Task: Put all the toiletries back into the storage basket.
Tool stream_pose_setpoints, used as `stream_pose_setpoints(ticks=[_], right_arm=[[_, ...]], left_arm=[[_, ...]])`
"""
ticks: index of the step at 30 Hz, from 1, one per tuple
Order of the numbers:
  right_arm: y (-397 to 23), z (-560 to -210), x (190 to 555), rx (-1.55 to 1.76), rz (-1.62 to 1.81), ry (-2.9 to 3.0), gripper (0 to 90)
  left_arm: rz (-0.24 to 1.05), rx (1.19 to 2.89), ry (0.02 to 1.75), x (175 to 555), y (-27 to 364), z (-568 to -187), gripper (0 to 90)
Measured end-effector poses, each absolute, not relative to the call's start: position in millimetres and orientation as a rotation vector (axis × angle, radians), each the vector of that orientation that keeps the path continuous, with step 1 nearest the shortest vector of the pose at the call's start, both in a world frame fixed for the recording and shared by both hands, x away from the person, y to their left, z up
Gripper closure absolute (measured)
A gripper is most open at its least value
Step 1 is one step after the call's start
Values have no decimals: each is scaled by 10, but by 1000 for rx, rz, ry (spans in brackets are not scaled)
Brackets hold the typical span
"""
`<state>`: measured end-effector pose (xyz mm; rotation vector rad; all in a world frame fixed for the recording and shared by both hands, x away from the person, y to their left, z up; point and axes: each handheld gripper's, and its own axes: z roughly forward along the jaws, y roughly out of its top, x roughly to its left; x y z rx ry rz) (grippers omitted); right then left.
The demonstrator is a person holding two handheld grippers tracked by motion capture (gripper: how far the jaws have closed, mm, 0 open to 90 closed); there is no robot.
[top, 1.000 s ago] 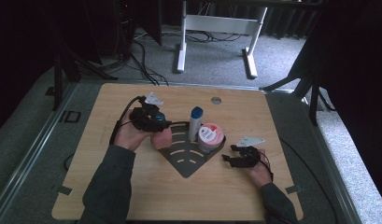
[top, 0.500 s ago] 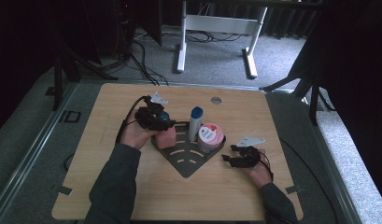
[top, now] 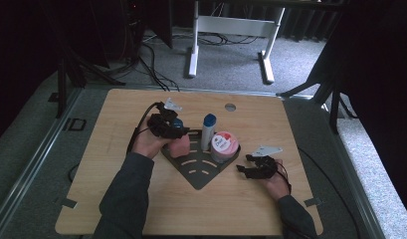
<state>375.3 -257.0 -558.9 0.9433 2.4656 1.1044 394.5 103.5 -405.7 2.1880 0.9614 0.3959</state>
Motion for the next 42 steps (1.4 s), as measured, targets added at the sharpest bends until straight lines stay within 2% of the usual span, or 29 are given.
stream_pose_setpoints(ticks=[42], right_arm=[[-2574, -5588, 3756, 944, 1108, 2467, 368]], left_arm=[[440, 2154, 1005, 4128, 856, -4222, 531]])
